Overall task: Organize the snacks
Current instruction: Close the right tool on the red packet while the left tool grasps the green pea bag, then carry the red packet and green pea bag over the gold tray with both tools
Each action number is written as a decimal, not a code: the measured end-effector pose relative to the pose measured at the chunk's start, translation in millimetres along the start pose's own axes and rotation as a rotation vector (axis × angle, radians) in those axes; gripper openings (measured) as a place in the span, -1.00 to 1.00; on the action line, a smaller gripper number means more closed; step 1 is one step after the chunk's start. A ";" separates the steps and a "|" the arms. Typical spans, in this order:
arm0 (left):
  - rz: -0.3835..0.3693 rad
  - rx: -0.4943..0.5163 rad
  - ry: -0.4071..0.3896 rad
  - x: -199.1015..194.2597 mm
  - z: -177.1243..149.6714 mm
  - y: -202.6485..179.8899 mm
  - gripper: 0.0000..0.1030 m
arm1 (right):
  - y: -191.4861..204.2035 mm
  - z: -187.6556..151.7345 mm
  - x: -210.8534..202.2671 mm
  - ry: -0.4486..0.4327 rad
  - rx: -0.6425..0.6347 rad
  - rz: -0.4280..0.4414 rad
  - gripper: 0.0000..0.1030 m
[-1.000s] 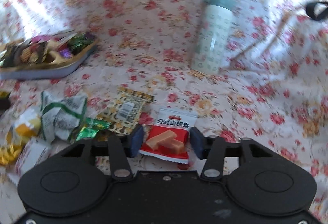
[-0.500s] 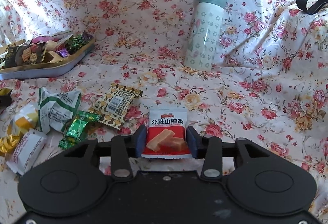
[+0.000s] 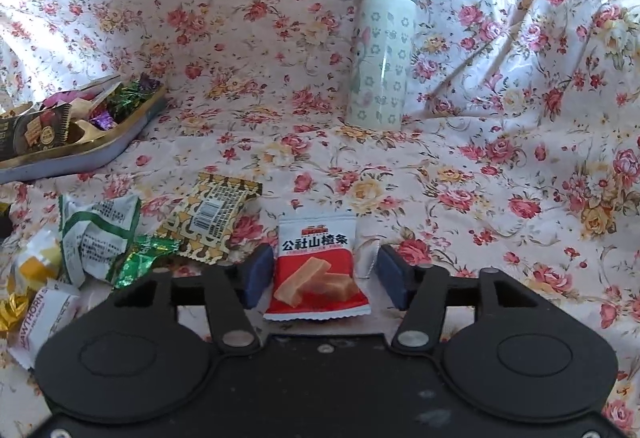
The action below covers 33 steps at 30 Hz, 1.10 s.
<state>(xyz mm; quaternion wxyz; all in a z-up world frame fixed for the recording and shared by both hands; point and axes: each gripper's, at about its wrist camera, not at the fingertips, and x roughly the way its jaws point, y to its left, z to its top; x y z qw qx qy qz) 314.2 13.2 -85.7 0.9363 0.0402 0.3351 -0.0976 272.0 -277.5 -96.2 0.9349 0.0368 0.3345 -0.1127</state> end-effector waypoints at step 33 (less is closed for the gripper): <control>-0.040 -0.030 0.065 -17.5 20.4 -14.3 -0.14 | -2.2 12.3 -21.5 0.021 0.036 0.012 -0.29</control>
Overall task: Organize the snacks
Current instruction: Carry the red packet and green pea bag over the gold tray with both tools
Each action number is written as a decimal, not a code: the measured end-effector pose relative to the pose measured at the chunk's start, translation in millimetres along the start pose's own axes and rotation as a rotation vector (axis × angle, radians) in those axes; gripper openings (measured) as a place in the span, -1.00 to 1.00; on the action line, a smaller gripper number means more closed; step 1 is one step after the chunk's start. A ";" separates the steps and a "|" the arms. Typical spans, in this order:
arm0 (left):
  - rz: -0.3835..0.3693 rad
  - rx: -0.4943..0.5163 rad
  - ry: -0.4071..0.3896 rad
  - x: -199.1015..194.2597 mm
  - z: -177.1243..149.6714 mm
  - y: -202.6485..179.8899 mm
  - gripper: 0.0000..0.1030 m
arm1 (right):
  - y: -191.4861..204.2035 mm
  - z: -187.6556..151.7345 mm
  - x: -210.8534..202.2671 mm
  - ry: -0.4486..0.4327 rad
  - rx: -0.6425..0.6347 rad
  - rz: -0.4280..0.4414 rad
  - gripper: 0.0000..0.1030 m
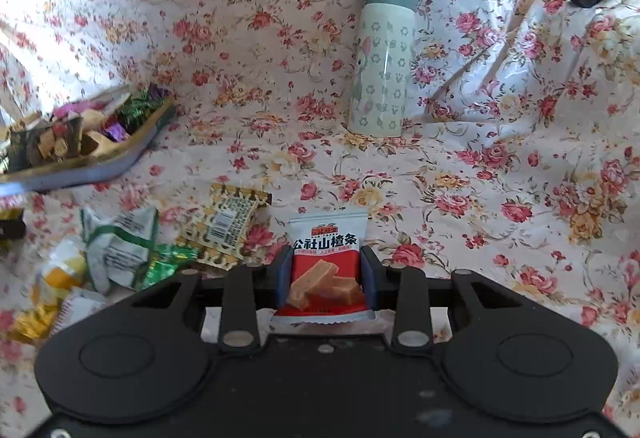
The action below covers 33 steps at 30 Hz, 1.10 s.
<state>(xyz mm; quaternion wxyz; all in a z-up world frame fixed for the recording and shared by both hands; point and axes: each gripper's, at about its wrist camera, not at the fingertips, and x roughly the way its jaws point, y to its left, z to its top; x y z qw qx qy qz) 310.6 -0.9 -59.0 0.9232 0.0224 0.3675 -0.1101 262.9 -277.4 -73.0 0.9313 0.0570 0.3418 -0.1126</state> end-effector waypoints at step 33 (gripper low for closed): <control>-0.182 -0.061 0.254 -191.4 -82.0 -75.7 -0.14 | 9.4 -57.7 -224.2 -0.031 0.130 0.274 -0.29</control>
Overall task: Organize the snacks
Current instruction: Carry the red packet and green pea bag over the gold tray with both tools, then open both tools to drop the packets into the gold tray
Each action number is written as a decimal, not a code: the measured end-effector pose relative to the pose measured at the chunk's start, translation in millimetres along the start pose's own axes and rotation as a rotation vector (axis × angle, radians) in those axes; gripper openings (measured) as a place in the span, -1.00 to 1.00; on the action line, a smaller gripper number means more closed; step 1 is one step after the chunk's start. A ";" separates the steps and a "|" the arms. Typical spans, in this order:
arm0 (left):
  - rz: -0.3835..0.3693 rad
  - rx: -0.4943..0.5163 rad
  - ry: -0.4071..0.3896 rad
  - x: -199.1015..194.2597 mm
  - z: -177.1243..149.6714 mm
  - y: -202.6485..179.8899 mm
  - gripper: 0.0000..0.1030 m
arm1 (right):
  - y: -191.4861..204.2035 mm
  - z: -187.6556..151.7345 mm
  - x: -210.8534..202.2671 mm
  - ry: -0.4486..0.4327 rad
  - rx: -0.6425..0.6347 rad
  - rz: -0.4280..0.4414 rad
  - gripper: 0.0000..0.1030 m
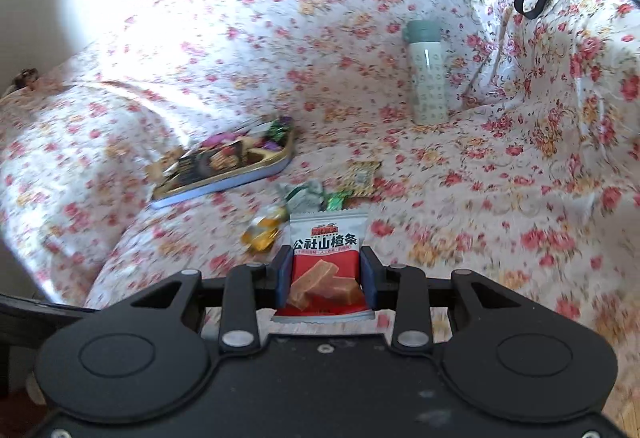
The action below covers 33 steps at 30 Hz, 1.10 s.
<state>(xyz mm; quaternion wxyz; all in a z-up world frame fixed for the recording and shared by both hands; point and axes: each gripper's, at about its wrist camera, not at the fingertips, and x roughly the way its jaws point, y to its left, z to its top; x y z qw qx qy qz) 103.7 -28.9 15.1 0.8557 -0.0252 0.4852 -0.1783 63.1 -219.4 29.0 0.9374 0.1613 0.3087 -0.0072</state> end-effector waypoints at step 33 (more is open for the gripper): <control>0.073 0.015 0.006 -12.3 -96.6 -18.9 0.11 | 23.7 -112.2 -61.1 0.220 -0.051 -0.076 -0.27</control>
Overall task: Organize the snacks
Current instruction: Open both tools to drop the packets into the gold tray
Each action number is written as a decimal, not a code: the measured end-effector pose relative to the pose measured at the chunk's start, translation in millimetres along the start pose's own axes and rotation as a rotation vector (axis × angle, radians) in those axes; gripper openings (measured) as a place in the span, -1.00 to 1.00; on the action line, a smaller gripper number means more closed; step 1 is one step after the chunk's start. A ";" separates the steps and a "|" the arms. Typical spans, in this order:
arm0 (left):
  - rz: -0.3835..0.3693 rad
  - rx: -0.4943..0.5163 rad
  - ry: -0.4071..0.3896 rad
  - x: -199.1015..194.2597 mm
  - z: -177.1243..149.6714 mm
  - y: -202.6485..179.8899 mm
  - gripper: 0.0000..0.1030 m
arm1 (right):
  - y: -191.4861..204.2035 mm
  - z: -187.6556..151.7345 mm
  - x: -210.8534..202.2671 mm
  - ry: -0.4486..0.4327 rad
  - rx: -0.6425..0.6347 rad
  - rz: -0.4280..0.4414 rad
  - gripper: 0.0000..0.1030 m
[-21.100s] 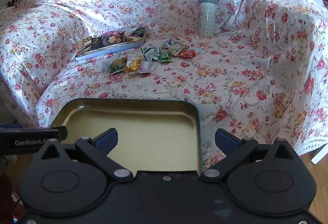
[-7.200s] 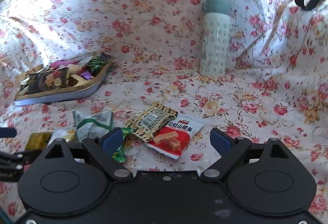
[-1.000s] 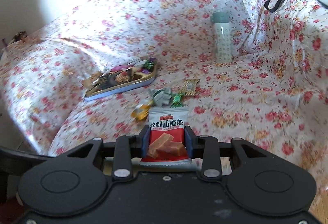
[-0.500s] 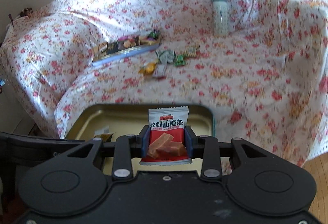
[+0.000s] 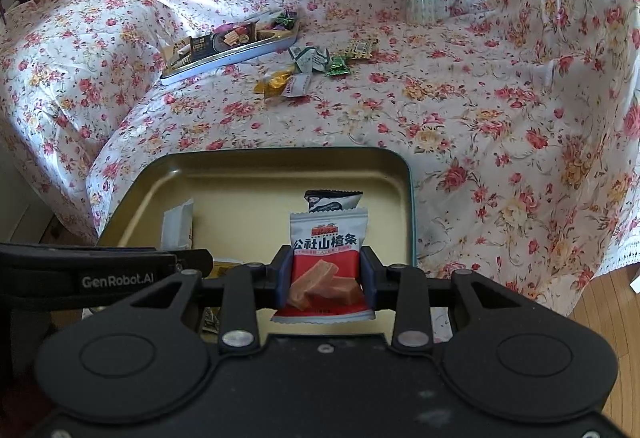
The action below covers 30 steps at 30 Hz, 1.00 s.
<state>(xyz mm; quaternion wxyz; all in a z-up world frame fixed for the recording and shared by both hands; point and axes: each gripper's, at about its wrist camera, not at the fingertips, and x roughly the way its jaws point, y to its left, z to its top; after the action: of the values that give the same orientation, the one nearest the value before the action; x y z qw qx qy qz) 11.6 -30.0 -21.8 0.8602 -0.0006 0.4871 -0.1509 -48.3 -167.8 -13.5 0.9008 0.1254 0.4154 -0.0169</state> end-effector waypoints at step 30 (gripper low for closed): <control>0.118 0.003 -0.110 -13.4 1.6 4.6 0.37 | 3.5 -1.7 5.5 0.043 -0.027 0.008 -0.08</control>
<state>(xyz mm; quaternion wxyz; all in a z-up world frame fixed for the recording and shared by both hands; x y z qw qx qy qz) 7.7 -22.3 -10.4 0.8931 0.0210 0.4380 -0.1002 -45.5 -163.6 -17.9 0.8934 0.1151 0.4342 -0.0050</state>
